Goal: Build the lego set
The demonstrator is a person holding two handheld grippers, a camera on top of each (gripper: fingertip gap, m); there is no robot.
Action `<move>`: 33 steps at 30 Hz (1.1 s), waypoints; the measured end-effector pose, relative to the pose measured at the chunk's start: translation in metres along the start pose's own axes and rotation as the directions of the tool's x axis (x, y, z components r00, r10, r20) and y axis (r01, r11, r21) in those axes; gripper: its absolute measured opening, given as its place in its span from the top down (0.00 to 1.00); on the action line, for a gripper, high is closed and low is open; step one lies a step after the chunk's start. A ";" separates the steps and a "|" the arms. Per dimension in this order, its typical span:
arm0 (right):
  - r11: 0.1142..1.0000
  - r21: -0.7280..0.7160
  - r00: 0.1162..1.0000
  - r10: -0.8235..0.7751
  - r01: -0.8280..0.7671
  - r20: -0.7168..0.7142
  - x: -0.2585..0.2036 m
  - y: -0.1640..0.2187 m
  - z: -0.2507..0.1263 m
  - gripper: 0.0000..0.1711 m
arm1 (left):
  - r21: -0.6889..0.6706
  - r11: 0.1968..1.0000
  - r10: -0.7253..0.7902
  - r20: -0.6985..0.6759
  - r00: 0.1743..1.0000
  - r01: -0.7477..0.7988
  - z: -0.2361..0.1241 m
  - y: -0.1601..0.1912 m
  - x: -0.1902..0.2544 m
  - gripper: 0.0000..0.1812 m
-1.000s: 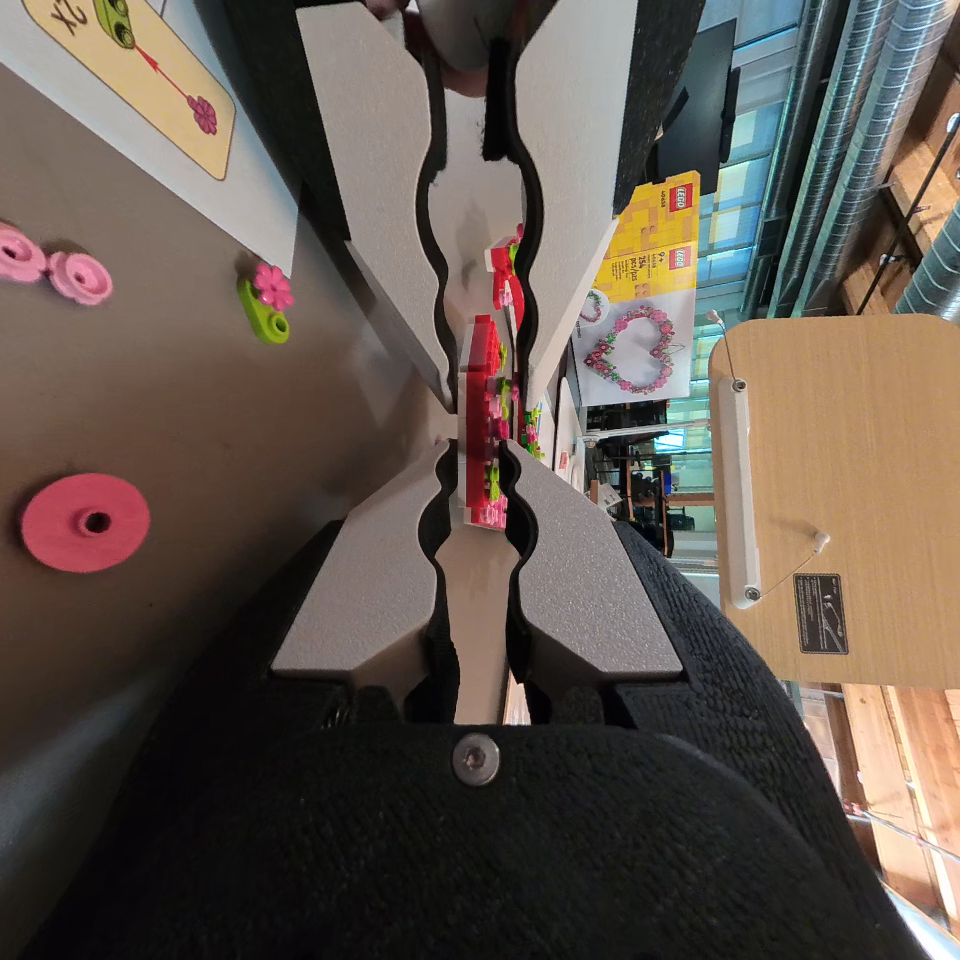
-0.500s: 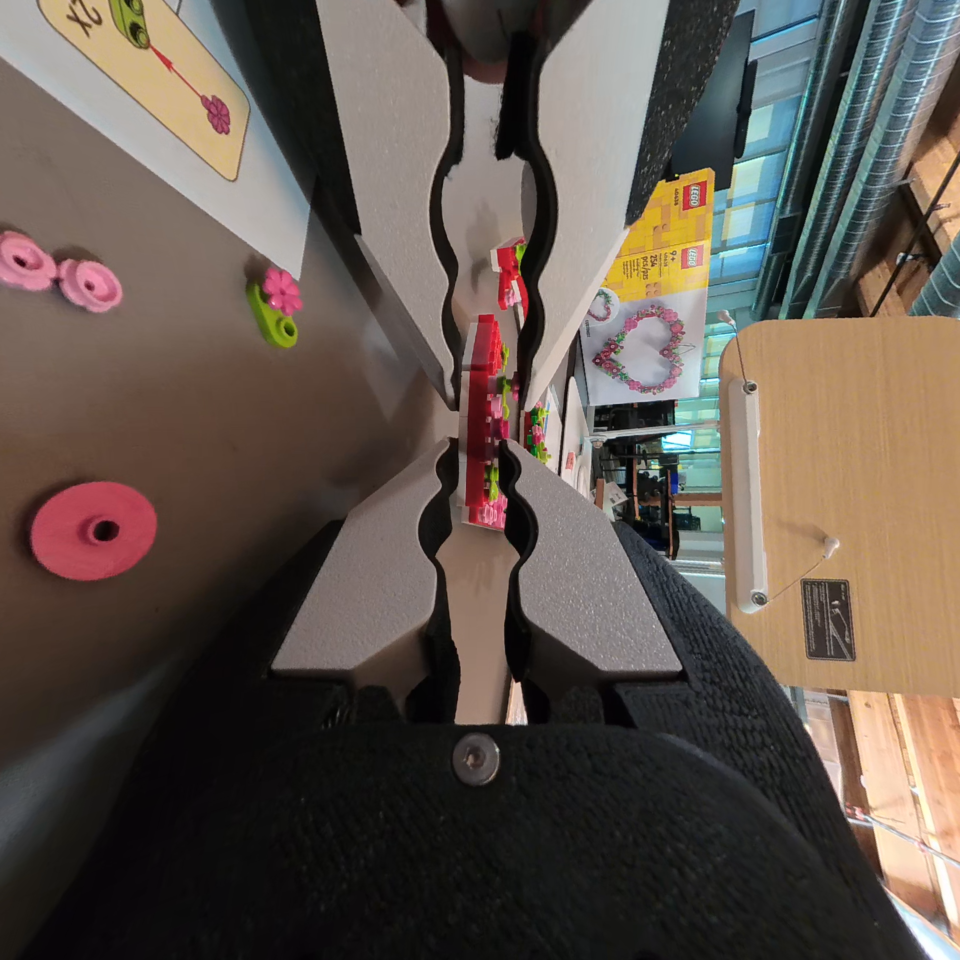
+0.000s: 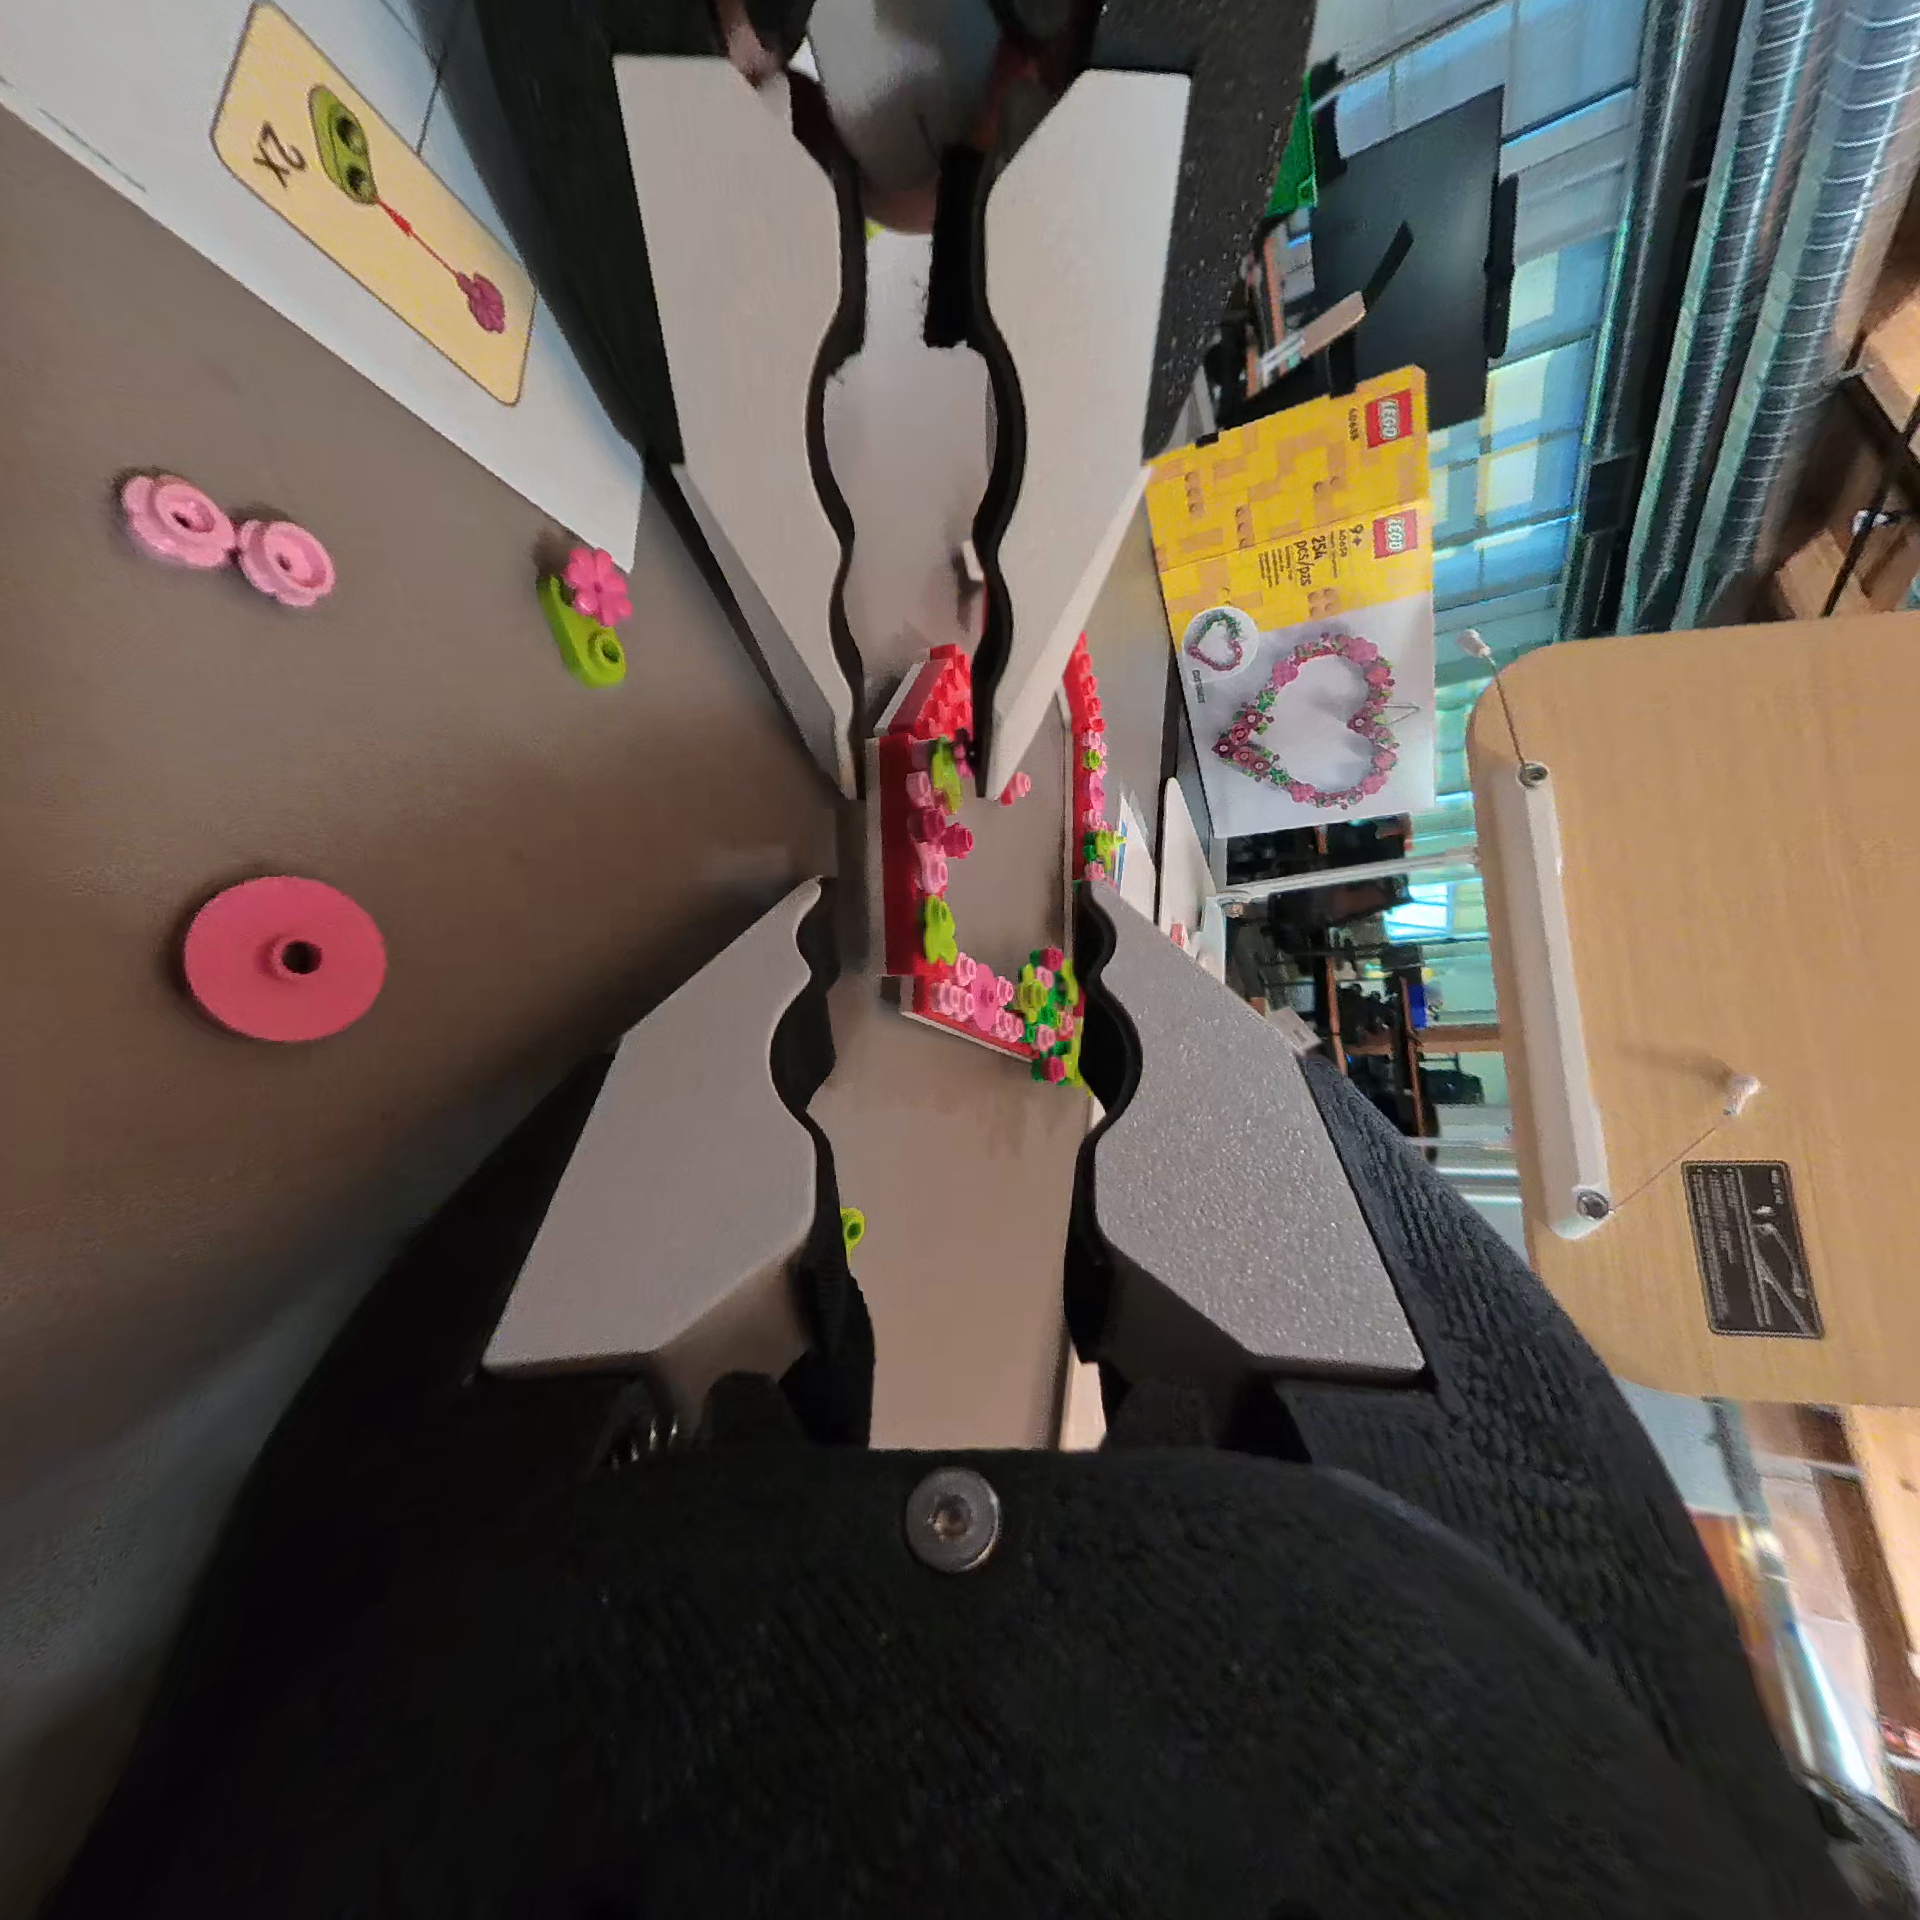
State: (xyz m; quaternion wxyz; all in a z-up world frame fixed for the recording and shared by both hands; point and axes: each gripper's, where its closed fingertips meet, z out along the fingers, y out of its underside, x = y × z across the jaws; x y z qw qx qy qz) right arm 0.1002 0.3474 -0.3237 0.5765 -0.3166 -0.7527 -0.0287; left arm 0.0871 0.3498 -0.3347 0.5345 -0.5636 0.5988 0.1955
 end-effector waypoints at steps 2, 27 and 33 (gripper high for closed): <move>0.999 0.030 1.000 0.030 -0.030 0.001 0.002 -0.002 -0.002 0.72 | 0.009 0.999 -0.042 -0.028 0.999 0.042 0.000 -0.001 0.001 0.88; 0.940 0.136 0.885 0.340 -0.312 -0.318 0.070 0.015 -0.033 0.72 | 0.356 0.669 -0.740 0.241 0.628 0.652 -0.132 0.142 -0.145 0.72; 0.898 0.135 0.803 0.436 -0.420 -0.407 0.080 0.021 -0.046 0.74 | 0.408 0.606 -0.790 0.214 0.574 0.682 -0.128 0.162 -0.135 0.74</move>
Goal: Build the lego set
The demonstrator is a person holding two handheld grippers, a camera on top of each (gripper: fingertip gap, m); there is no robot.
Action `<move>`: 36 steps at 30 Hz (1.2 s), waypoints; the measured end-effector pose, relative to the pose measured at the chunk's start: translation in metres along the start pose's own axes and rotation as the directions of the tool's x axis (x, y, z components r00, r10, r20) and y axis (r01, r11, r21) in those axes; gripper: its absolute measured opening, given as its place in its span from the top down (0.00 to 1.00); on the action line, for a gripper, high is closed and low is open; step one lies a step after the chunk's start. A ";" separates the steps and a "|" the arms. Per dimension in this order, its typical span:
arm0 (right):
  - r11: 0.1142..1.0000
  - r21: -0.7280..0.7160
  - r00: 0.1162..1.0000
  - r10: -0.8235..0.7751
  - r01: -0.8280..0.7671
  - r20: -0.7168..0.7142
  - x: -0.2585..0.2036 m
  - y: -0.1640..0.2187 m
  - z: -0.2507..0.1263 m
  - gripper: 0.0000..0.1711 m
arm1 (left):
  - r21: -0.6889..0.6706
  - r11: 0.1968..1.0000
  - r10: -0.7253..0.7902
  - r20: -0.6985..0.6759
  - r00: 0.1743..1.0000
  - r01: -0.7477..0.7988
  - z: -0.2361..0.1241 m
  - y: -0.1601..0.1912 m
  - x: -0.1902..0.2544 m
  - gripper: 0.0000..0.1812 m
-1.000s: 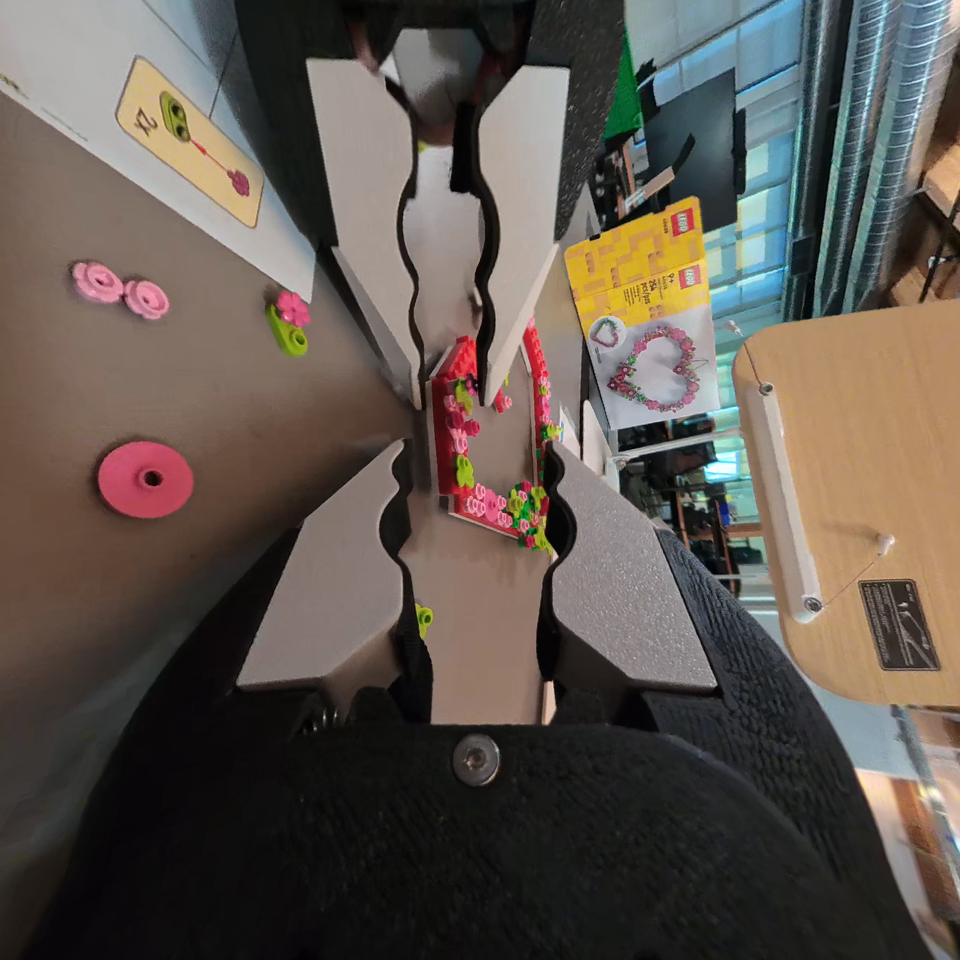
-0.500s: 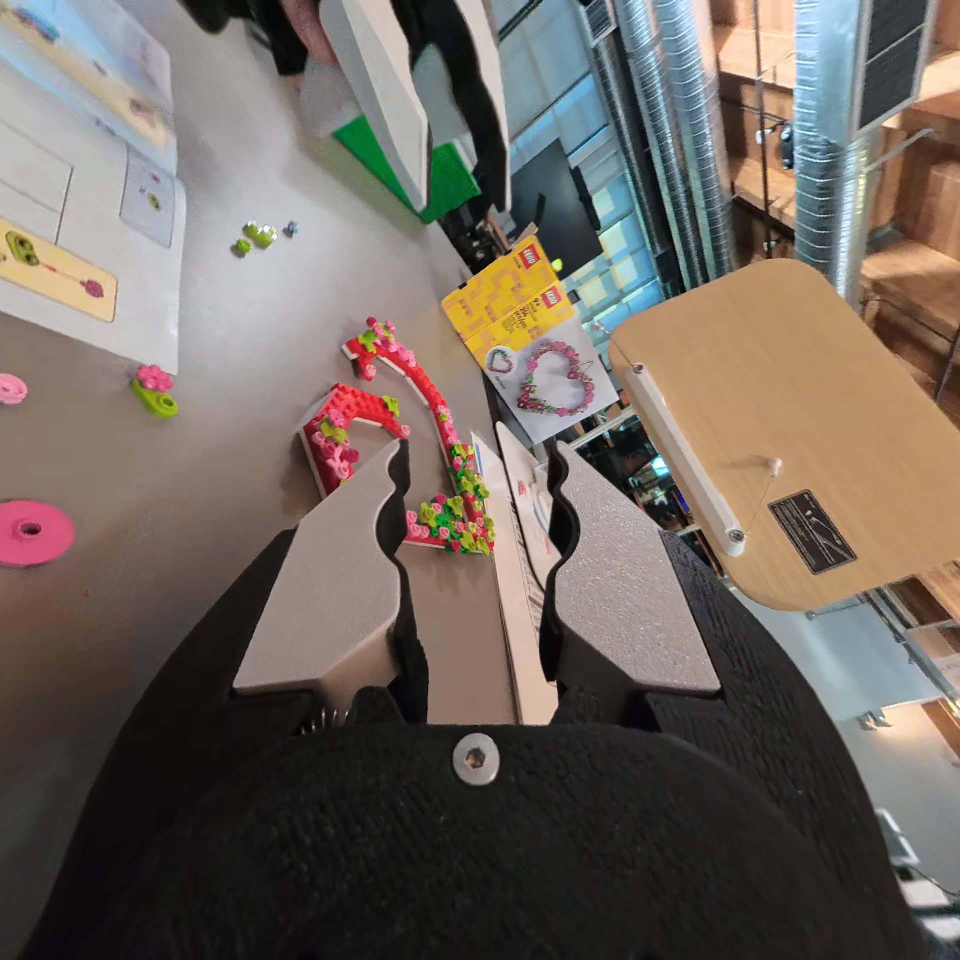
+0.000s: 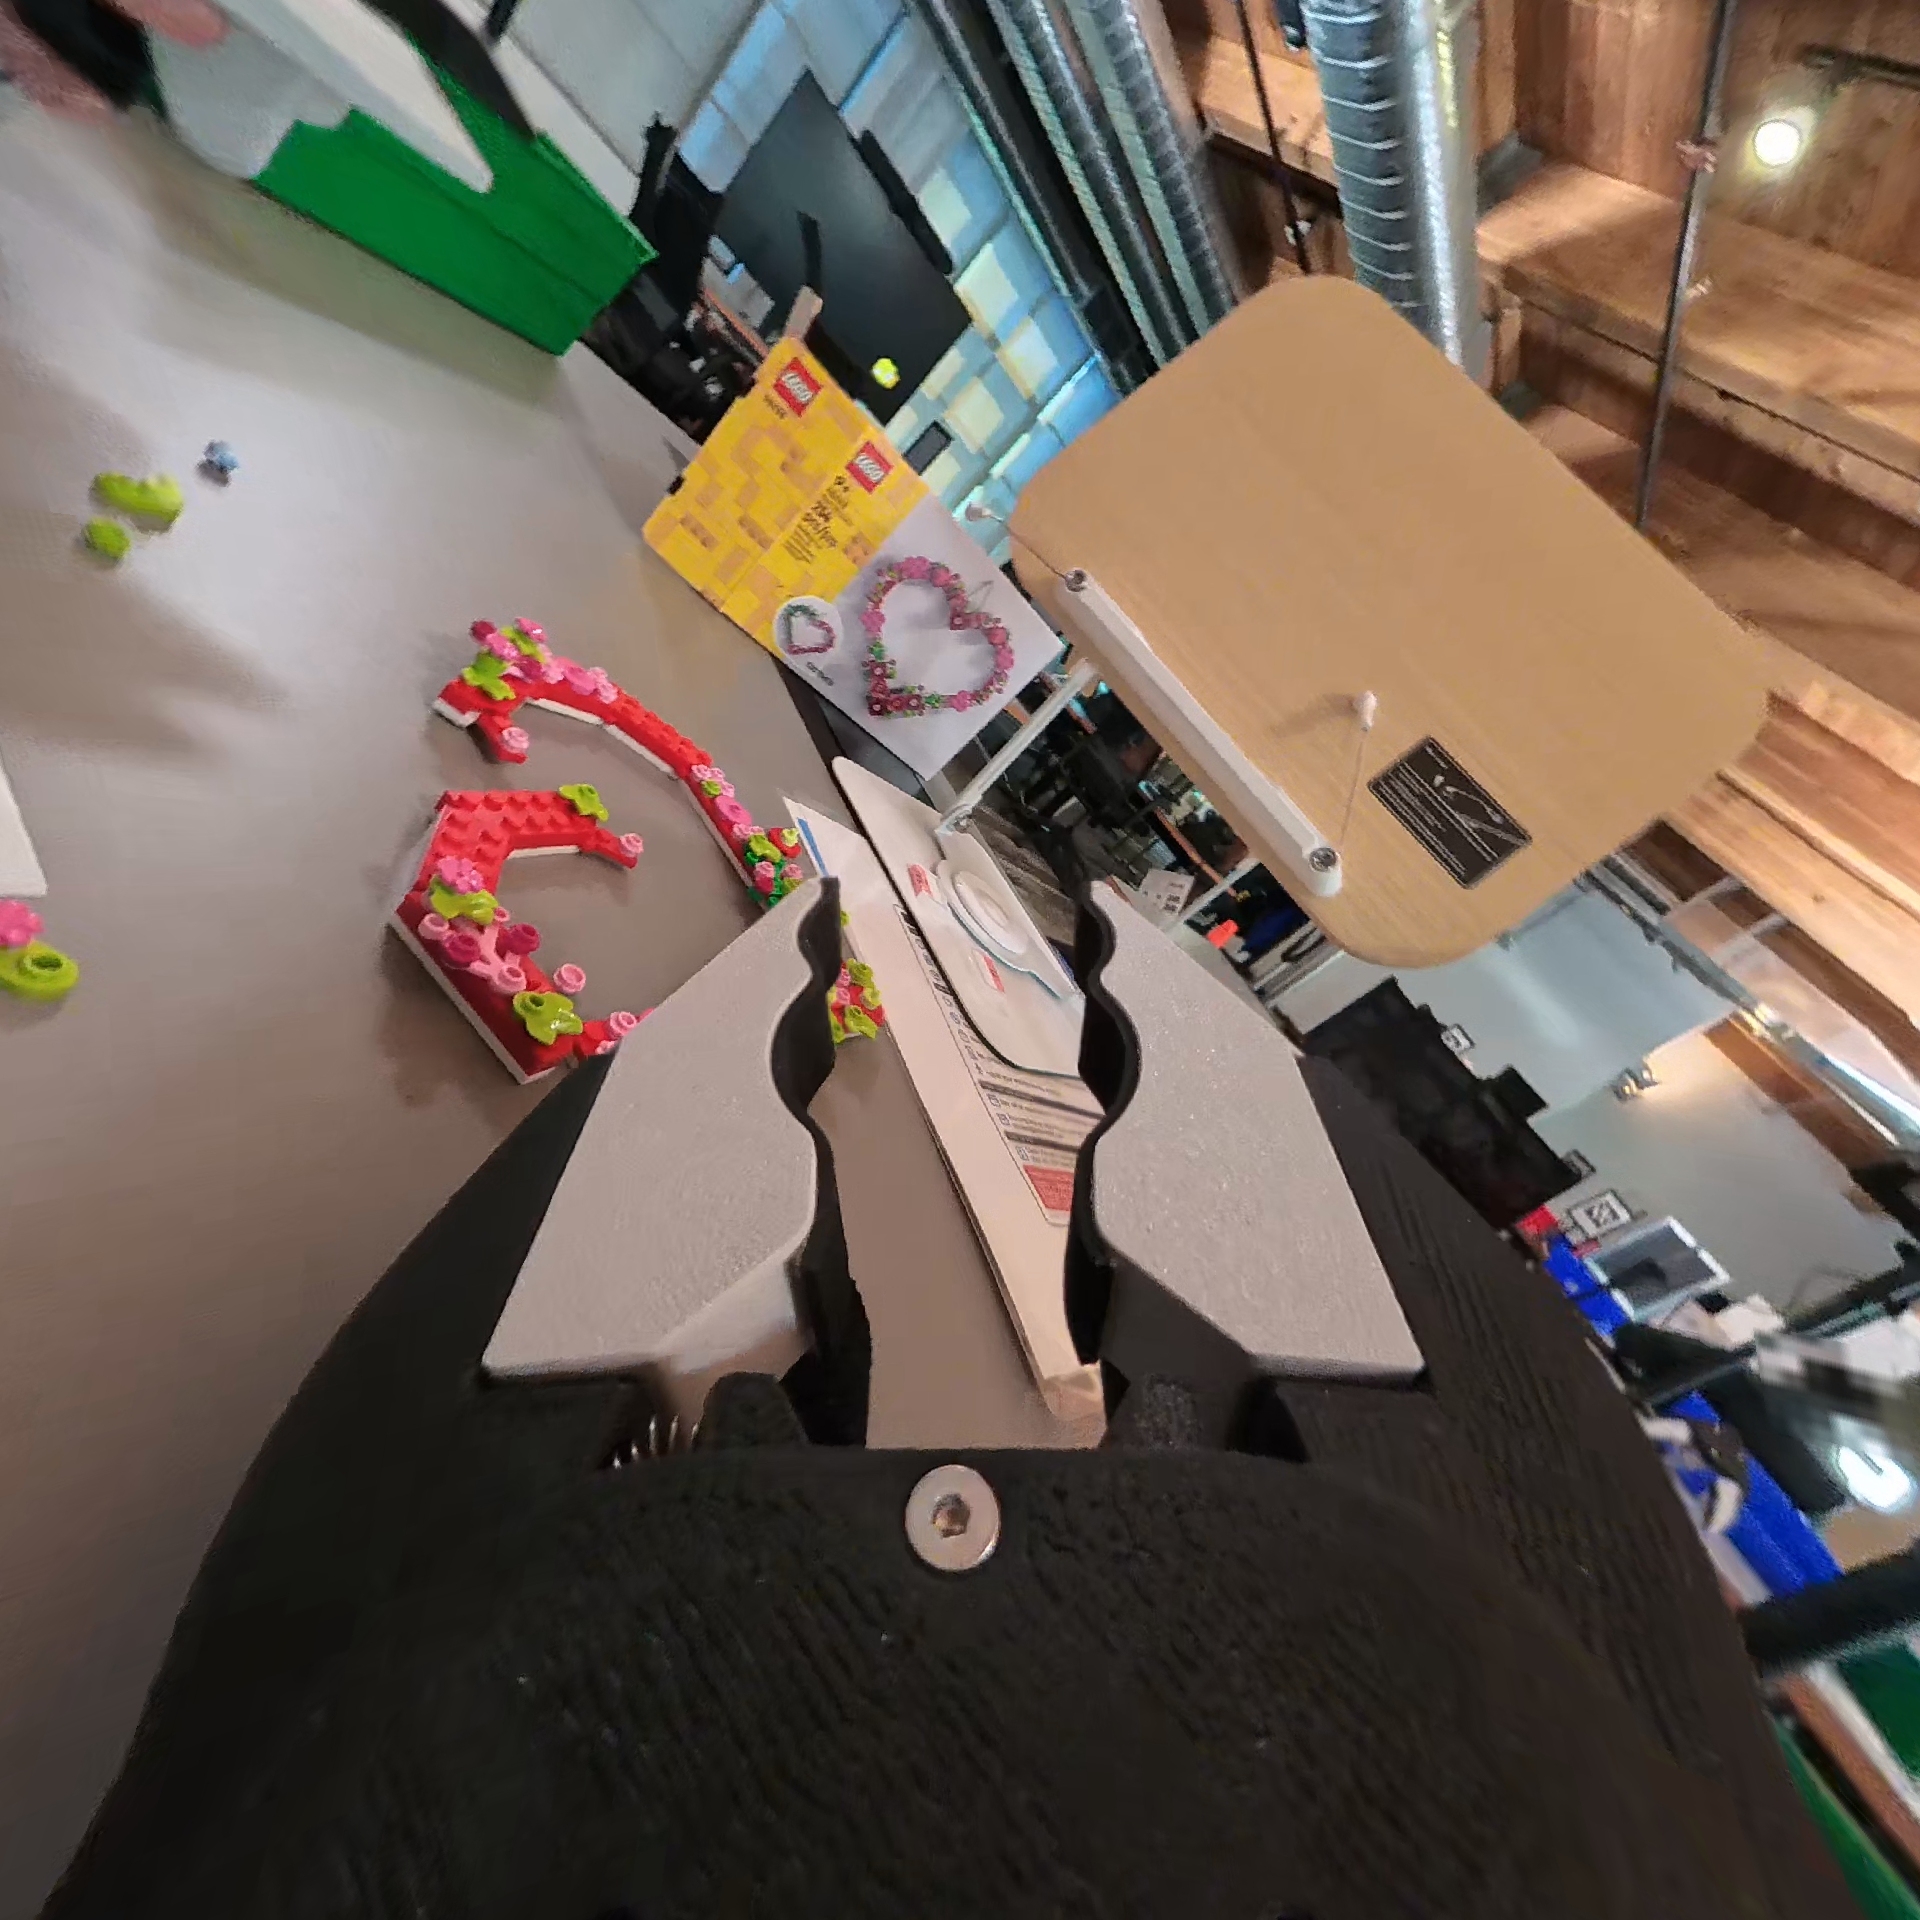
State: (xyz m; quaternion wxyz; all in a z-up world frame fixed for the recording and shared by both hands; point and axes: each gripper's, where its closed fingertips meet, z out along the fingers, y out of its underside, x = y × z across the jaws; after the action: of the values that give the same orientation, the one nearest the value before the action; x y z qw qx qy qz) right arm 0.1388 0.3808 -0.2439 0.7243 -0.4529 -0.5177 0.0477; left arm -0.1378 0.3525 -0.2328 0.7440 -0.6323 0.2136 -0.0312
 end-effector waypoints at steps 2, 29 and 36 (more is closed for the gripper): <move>1.000 -0.010 0.999 0.029 -0.029 -0.036 0.003 -0.001 -0.003 0.75 | 0.006 1.000 -0.007 -0.008 1.000 0.007 -0.001 0.004 0.002 0.75; 0.981 -0.052 0.975 0.179 -0.187 -0.132 -0.003 -0.010 -0.014 0.76 | 0.075 0.997 0.031 -0.038 0.999 -0.028 -0.007 -0.007 0.004 0.79; 0.979 -0.057 0.977 0.188 -0.194 -0.104 -0.006 -0.007 -0.010 0.76 | 0.083 0.996 0.033 -0.041 0.999 -0.029 -0.006 -0.007 0.004 0.79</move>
State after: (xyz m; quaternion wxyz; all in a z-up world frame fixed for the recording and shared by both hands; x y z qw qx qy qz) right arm 0.1415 0.3676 -0.2437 0.7253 -0.5265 -0.4368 0.0774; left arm -0.1347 0.3442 -0.2281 0.7653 -0.5968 0.2375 -0.0417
